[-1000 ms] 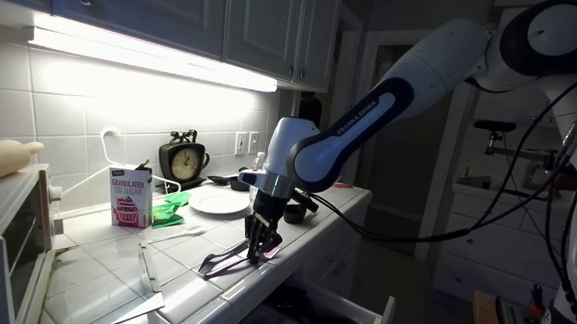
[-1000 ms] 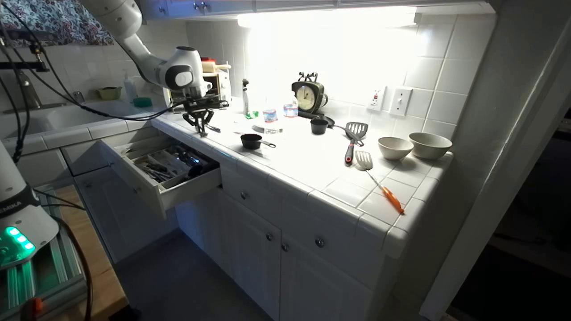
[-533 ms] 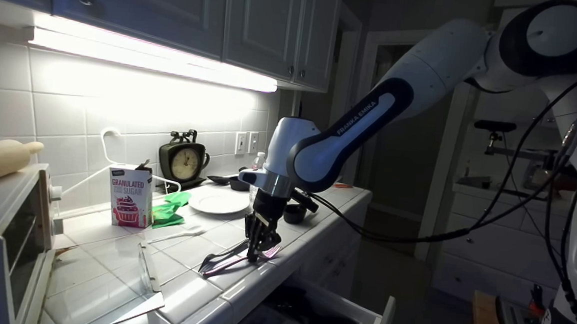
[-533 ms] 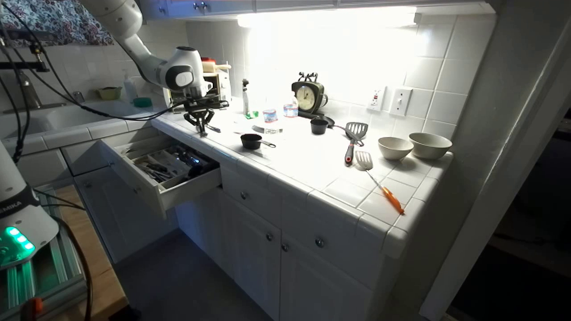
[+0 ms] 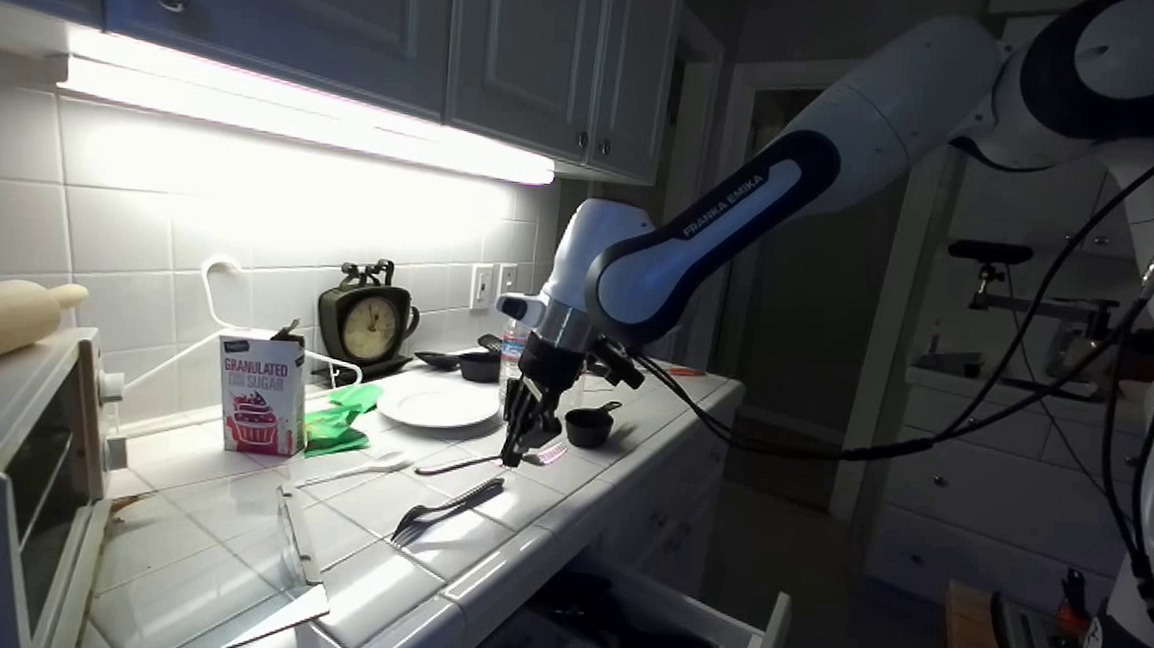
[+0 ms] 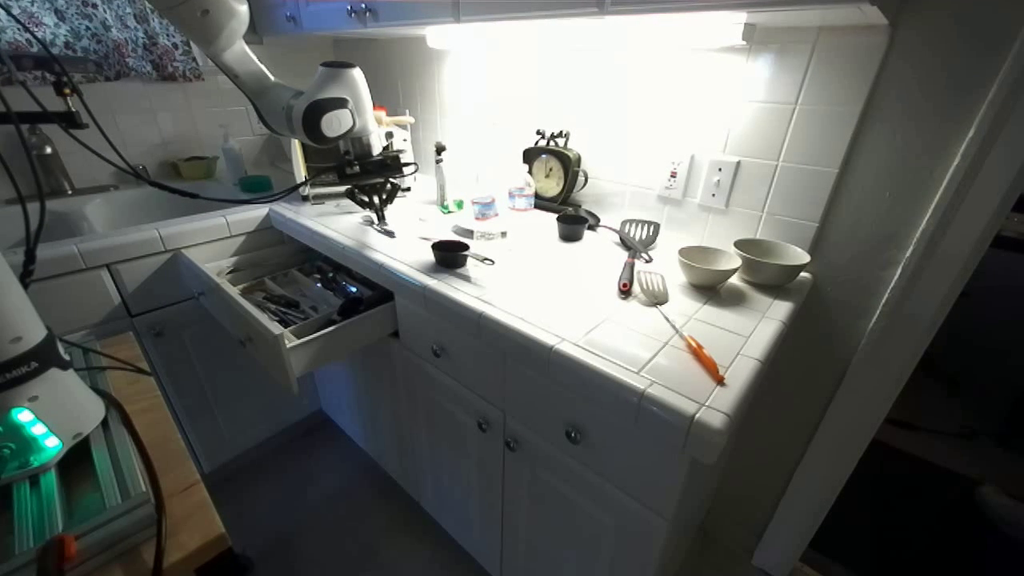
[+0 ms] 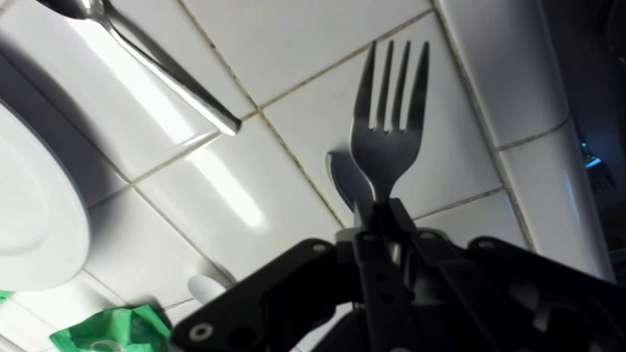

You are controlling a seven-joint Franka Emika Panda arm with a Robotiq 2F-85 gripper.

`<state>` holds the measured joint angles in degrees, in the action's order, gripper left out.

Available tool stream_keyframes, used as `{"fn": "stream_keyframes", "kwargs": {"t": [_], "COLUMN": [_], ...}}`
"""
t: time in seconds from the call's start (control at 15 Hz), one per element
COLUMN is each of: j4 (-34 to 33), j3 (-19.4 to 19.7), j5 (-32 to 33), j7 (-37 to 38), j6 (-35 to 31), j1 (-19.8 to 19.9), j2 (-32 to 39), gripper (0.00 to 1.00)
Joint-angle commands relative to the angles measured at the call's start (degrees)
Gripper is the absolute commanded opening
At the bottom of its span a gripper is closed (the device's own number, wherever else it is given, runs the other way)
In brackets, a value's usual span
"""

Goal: Put the spoon and the fork on the plate

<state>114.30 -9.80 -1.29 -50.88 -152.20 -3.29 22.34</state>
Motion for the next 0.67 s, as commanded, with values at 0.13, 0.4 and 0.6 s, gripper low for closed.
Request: {"fn": "stream_keyframes", "kwargs": {"t": [0.13,0.4,0.6], "j4": [-0.8,-2.5,-4.5], "j3": [3.2,3.8,3.8], "j5": [4.4,7.7,10.3], "j7": [7.0,4.9,2.8], "j6": [-0.4,-1.4,-1.3], "j1": [0.4,1.2,1.8], "j2": [-2.4,-1.7,-0.5], "gripper": [0.02,0.02,0.02]}}
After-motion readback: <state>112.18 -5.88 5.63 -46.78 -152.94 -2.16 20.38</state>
